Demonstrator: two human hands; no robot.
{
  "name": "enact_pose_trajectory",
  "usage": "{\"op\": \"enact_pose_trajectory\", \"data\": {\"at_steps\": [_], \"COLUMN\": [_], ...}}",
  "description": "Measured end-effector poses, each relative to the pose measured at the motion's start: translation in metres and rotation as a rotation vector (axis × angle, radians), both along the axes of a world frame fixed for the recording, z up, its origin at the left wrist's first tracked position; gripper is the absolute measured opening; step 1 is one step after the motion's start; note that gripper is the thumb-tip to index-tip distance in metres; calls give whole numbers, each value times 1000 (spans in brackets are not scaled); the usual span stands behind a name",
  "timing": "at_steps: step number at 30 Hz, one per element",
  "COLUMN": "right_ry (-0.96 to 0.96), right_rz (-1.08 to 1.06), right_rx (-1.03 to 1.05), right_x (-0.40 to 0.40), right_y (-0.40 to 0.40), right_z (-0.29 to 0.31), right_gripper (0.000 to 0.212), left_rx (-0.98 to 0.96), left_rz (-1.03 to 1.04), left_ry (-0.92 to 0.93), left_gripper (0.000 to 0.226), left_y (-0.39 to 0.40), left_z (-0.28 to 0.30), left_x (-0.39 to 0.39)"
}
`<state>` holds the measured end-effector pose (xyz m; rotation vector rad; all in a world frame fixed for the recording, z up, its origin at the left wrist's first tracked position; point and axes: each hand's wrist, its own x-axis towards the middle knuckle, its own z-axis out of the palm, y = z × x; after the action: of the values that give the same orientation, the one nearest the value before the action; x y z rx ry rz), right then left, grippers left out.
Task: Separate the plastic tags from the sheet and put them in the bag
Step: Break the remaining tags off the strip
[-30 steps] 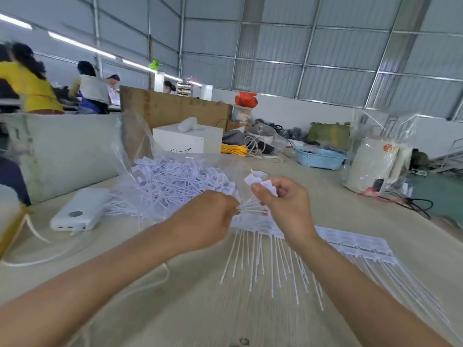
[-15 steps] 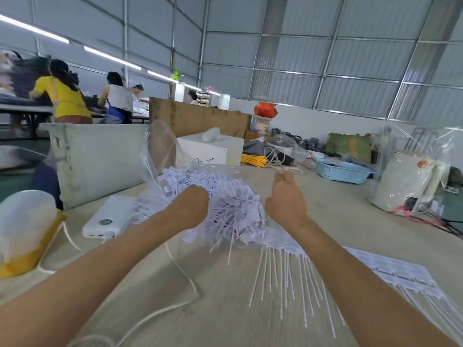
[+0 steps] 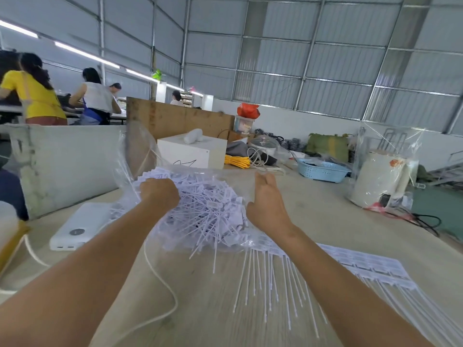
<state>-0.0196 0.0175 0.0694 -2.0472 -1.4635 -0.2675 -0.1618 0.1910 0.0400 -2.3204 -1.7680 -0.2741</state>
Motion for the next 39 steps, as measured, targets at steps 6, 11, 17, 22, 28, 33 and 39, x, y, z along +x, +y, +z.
{"op": "enact_pose_trajectory", "data": {"at_steps": [6,11,17,22,28,33,39], "right_ry": [4,31,48,107,164,89,105], "right_rz": [25,86,149,-202,-472,-514,-456], "right_rx": [-30,-36,73,62,-270,-429,-422], "right_x": [3,7,39,114,185,202,199], "right_y": [-5,-17,-68,-143,-217,-224,-224], "right_z": [-7,-4,-4,-28,-82,-104,-103], "right_gripper": [78,75,36,34,57,54,55], "left_rx": [-3,98,53,-127,-104,-194,-316], "left_rz": [138,-119,-908,-1244,-1103,-952,-910], "left_ry": [123,333,143,175,86,75,142], "left_gripper": [41,31,15,17,33,63,74], "left_y": [-31,-123,-246,-266,-221,-182,-171], "left_z": [19,38,30,-8,-40,-61,-74], "left_x": [8,32,46,85,151,178,175]}}
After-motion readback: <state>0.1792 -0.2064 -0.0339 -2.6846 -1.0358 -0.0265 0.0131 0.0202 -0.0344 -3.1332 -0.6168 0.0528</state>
